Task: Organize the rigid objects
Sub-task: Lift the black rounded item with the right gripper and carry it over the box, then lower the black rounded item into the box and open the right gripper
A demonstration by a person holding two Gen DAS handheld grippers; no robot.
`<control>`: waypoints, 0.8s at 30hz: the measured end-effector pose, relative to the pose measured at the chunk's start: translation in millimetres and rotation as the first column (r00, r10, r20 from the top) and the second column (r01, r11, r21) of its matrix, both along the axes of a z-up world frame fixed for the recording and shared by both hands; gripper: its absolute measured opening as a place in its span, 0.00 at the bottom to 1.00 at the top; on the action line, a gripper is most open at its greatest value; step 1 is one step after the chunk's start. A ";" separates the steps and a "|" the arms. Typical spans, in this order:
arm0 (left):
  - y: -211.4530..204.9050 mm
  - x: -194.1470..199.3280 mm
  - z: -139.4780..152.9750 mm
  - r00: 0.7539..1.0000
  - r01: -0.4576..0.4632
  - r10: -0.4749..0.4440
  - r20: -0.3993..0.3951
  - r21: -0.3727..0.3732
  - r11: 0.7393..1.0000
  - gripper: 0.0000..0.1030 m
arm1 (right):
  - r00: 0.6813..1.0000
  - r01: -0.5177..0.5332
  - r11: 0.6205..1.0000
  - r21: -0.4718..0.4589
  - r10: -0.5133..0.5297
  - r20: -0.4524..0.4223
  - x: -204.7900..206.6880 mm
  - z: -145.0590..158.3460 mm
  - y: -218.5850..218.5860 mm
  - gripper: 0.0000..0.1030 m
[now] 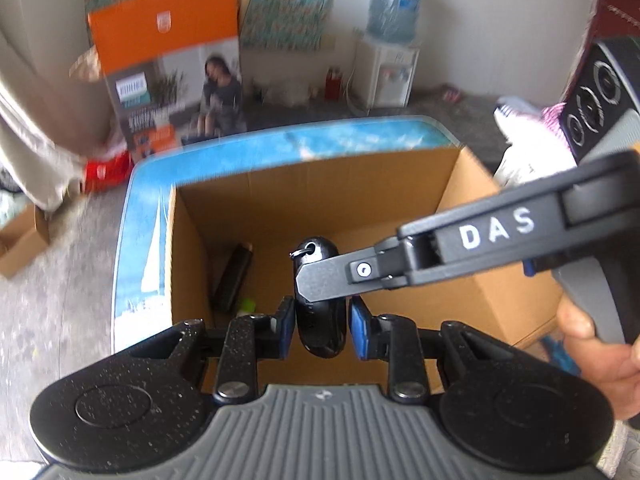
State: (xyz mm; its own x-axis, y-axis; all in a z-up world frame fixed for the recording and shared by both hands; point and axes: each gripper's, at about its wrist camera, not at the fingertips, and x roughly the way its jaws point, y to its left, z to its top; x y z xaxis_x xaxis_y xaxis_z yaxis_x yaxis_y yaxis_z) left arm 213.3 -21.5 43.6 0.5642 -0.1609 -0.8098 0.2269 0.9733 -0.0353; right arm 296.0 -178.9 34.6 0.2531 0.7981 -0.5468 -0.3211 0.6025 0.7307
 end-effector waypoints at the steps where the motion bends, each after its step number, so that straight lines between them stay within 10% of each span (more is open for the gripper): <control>1: 1.8 2.4 -4.8 1.000 -0.007 0.007 -0.021 -0.004 1.000 0.29 | 0.999 -0.012 1.000 -0.006 0.012 -0.033 5.6 -8.5 3.1 0.15; 5: 13.3 7.2 -15.8 0.996 -0.041 0.037 -0.085 -0.044 0.998 0.51 | 0.988 -0.053 0.998 -0.038 0.047 -0.150 27.2 -39.6 14.1 0.15; 15: 25.9 1.1 -12.0 0.994 -0.075 0.070 -0.079 -0.061 0.995 0.56 | 0.949 -0.142 0.980 -0.142 0.095 -0.300 46.6 -87.9 51.0 0.20; 19: 23.3 -6.3 -6.4 0.997 -0.068 0.066 -0.044 -0.050 0.996 0.59 | 0.947 -0.113 0.987 -0.118 0.071 -0.312 50.6 -91.3 49.9 0.58; 24: 22.7 -19.2 2.3 0.999 -0.052 0.051 -0.016 -0.067 0.996 0.59 | 0.969 -0.031 0.998 -0.062 0.015 -0.247 41.2 -73.2 31.9 0.64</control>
